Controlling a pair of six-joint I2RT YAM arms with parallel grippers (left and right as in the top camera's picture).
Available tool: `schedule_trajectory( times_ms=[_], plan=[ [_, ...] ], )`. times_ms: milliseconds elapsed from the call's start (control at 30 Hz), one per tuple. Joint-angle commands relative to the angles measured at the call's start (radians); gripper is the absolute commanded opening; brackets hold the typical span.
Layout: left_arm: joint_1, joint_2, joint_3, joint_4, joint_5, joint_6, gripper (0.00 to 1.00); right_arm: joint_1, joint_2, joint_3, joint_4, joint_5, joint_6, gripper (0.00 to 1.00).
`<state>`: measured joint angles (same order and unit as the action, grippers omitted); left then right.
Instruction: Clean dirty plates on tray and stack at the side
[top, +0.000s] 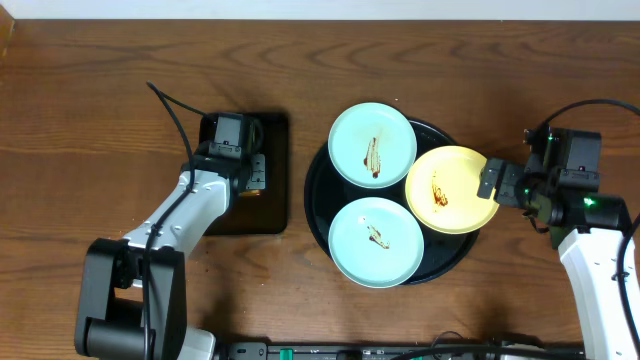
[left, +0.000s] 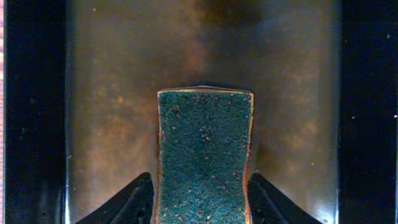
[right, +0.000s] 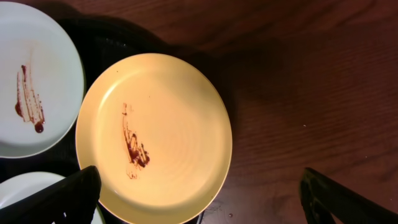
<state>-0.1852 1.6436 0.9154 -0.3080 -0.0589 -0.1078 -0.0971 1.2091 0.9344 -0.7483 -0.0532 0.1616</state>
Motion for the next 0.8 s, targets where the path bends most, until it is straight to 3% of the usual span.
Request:
schedule_trajectory(
  times_ms=[0,533,633,767],
  plan=[
    [-0.002,0.004,-0.001,0.004,-0.005,-0.010,0.51,-0.005,0.000,0.020,-0.004,-0.008,0.017,0.99],
    [-0.002,0.075,-0.012,0.018,0.021,-0.010,0.51,-0.005,0.000,0.020,-0.004,-0.008,0.017,0.99],
    [-0.002,0.077,-0.012,0.019,0.021,-0.010,0.44,-0.005,0.000,0.020,-0.004,-0.008,0.017,0.99],
    [-0.002,0.077,-0.012,0.022,0.021,-0.013,0.41,-0.005,0.000,0.020,-0.004,-0.008,0.017,0.99]
  ],
)
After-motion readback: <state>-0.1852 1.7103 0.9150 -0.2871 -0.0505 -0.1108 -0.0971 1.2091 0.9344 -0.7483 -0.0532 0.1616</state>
